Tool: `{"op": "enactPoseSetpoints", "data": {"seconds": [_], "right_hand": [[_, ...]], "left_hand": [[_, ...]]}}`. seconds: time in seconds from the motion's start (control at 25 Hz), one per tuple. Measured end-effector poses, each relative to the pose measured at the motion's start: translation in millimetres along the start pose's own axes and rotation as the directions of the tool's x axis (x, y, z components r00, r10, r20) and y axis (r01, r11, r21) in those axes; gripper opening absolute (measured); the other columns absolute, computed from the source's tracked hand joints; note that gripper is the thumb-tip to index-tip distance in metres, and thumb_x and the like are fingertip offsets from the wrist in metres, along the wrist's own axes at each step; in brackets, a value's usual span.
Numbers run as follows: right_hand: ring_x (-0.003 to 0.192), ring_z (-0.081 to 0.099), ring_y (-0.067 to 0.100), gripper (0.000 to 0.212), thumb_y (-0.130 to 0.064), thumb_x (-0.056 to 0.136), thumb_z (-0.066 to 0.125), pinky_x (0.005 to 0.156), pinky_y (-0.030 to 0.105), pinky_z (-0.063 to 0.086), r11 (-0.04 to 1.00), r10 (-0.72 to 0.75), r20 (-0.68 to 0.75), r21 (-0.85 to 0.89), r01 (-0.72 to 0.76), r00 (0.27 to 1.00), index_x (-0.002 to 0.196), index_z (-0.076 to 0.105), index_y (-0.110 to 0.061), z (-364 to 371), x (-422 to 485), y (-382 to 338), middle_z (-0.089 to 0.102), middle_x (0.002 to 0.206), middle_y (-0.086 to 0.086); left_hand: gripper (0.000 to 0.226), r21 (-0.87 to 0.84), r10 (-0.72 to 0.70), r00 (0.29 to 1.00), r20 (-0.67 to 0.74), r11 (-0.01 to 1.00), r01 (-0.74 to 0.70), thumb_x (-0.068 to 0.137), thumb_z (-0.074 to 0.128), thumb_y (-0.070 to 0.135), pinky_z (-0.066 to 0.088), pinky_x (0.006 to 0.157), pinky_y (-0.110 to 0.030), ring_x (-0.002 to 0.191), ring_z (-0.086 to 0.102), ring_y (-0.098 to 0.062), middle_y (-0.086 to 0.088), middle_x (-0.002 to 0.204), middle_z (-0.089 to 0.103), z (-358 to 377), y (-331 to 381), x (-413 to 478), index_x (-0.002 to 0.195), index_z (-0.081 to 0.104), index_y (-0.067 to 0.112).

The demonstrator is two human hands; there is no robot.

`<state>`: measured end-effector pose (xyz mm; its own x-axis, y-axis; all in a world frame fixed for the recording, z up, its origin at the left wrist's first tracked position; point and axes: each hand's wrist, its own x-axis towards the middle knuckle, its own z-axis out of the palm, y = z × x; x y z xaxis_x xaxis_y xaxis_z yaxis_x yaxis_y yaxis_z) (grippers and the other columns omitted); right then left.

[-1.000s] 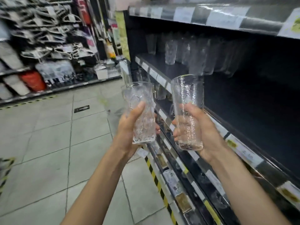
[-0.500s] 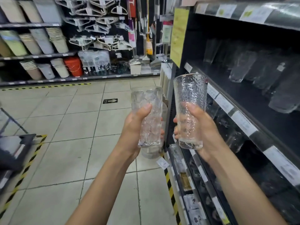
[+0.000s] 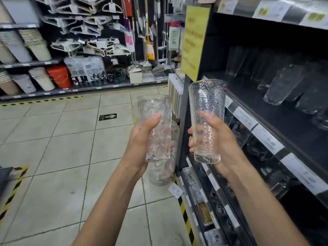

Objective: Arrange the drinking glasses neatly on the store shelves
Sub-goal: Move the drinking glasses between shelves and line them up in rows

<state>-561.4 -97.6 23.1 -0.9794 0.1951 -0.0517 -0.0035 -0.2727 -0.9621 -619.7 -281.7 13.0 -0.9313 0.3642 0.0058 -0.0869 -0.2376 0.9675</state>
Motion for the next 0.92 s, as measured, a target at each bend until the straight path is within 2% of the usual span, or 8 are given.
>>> {"op": "enactPoseSetpoints", "data": {"seconds": [0.12,0.24,0.32,0.44,0.6,0.68,0.76,0.92], "right_hand": [[0.067,0.068,0.023,0.073,-0.061,0.064,0.076,0.066,0.037,0.055,0.998,0.013,-0.051,-0.057,-0.016,0.999,0.125,0.057,-0.025,-3.4,50.6,1.4,0.074,0.097,0.007],[0.064,0.066,0.025,0.073,-0.056,0.067,0.076,0.059,0.035,0.055,1.0,0.006,-0.08,0.016,-0.005,0.997,0.13,0.055,-0.024,-11.7,101.9,0.4,0.074,0.095,0.009],[0.073,0.068,0.029,0.071,-0.057,0.067,0.075,0.066,0.043,0.058,0.999,-0.019,-0.13,0.034,0.023,0.991,0.129,0.058,-0.027,-19.2,136.1,-3.6,0.073,0.103,0.01],[0.094,0.068,0.033,0.07,-0.067,0.061,0.077,0.088,0.056,0.055,0.998,-0.059,-0.254,-0.01,0.058,0.965,0.123,0.062,-0.036,-35.2,182.5,-14.8,0.069,0.119,0.01],[0.065,0.066,0.027,0.049,-0.049,0.074,0.068,0.063,0.041,0.058,0.994,-0.102,-0.366,0.002,0.11,0.925,0.116,0.062,-0.023,-62.5,212.1,-30.5,0.074,0.094,0.014],[0.068,0.067,0.027,0.047,-0.048,0.075,0.069,0.065,0.04,0.058,0.992,-0.123,-0.438,-0.025,0.125,0.891,0.116,0.064,-0.027,-78.7,216.8,-32.3,0.074,0.096,0.014],[0.07,0.066,0.028,0.045,-0.048,0.074,0.07,0.067,0.04,0.057,0.989,-0.142,-0.523,-0.039,0.143,0.841,0.115,0.066,-0.03,-92.2,218.0,-34.0,0.073,0.095,0.012],[0.071,0.07,0.025,0.023,-0.046,0.074,0.07,0.069,0.04,0.058,0.983,-0.174,-0.716,-0.086,0.163,0.676,0.095,0.072,-0.039,-105.8,208.8,-35.2,0.076,0.093,0.009]], "left_hand": [[0.069,0.005,-0.017,1.0,0.001,1.0,0.017,0.067,0.074,0.063,0.045,0.101,-0.058,0.099,0.065,-0.033,-0.007,0.105,0.073,-6.2,-2.1,56.2,0.117,0.067,0.016],[0.087,-0.014,-0.031,0.999,0.007,0.999,0.031,0.059,0.078,0.072,0.031,0.11,-0.07,0.127,0.051,-0.05,-0.013,0.123,0.068,-5.3,0.7,117.1,0.125,0.064,0.017],[0.096,0.0,-0.025,0.999,0.048,1.0,0.025,0.056,0.078,0.074,0.027,0.111,-0.072,0.132,0.046,-0.051,-0.018,0.133,0.062,3.5,5.5,157.5,0.129,0.062,0.014],[0.09,0.01,-0.021,0.988,0.152,1.0,0.02,0.057,0.077,0.072,0.032,0.108,-0.072,0.115,0.059,-0.041,-0.013,0.117,0.07,21.5,11.2,221.3,0.125,0.064,0.014],[0.094,-0.036,-0.068,0.973,0.221,0.996,0.078,0.056,0.078,0.074,0.034,0.108,-0.069,0.126,0.055,-0.042,-0.014,0.131,0.064,46.3,6.2,283.8,0.132,0.06,0.021],[0.093,-0.039,-0.083,0.954,0.289,0.994,0.098,0.057,0.078,0.074,0.04,0.105,-0.065,0.119,0.06,-0.039,-0.015,0.127,0.067,61.2,-3.3,308.5,0.131,0.061,0.019],[0.081,-0.028,-0.104,0.922,0.373,0.992,0.123,0.063,0.075,0.067,0.051,0.093,-0.053,0.098,0.069,-0.029,-0.011,0.111,0.073,76.1,-15.3,333.1,0.124,0.064,0.016],[0.057,0.017,-0.157,0.786,0.599,0.983,0.183,0.071,0.067,0.067,0.058,0.082,-0.046,0.085,0.072,-0.024,-0.007,0.098,0.075,118.2,-30.1,364.7,0.107,0.073,0.023]]}}
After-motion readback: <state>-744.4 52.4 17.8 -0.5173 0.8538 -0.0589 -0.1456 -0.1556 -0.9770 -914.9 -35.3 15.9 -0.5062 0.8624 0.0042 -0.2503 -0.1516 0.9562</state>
